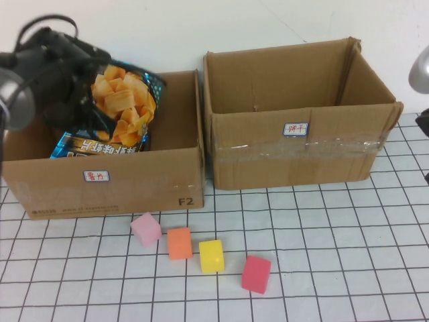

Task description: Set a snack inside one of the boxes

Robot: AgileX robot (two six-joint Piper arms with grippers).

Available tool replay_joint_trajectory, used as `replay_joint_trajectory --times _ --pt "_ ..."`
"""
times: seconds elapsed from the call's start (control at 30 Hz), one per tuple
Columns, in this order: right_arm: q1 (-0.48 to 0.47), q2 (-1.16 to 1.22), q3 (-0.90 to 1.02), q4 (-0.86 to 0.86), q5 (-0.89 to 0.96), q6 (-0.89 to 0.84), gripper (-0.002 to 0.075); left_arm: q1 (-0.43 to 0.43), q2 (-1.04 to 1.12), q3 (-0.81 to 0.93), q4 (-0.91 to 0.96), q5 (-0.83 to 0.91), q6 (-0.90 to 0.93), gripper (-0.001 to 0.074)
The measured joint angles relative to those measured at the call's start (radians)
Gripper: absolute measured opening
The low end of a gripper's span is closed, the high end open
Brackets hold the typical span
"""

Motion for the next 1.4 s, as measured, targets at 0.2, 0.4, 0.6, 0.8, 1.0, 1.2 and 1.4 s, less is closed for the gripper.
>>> replay_joint_trajectory --times 0.2,0.4,0.6,0.8,1.0,1.2,1.4 --pt "0.0 -0.002 0.0 -0.032 0.009 0.0 0.0001 0.0 -0.114 -0.006 -0.162 -0.014 0.046 -0.0001" --pt "0.0 -0.064 0.013 -0.053 0.042 0.0 0.0001 0.0 -0.253 -0.006 -0.262 -0.001 0.083 -0.0001" --pt "0.0 -0.191 0.137 -0.059 0.035 0.016 0.0001 0.0 -0.429 0.044 -0.442 -0.006 0.191 -0.0001" --pt "0.0 -0.315 0.359 -0.01 -0.056 0.032 0.0001 0.0 -0.67 0.267 -0.603 -0.118 0.363 -0.0001" --pt "0.0 -0.45 0.576 0.04 -0.182 0.043 0.0001 0.0 -0.961 0.572 -0.636 -0.263 0.406 -0.0001" --pt "0.0 -0.554 0.716 0.065 -0.239 0.045 0.0001 0.0 -1.193 0.864 -0.638 -0.443 0.419 -0.0001" --pt "0.0 -0.571 0.782 0.069 -0.251 0.045 0.0001 0.0 -1.354 1.081 -0.64 -0.575 0.44 -0.0001"
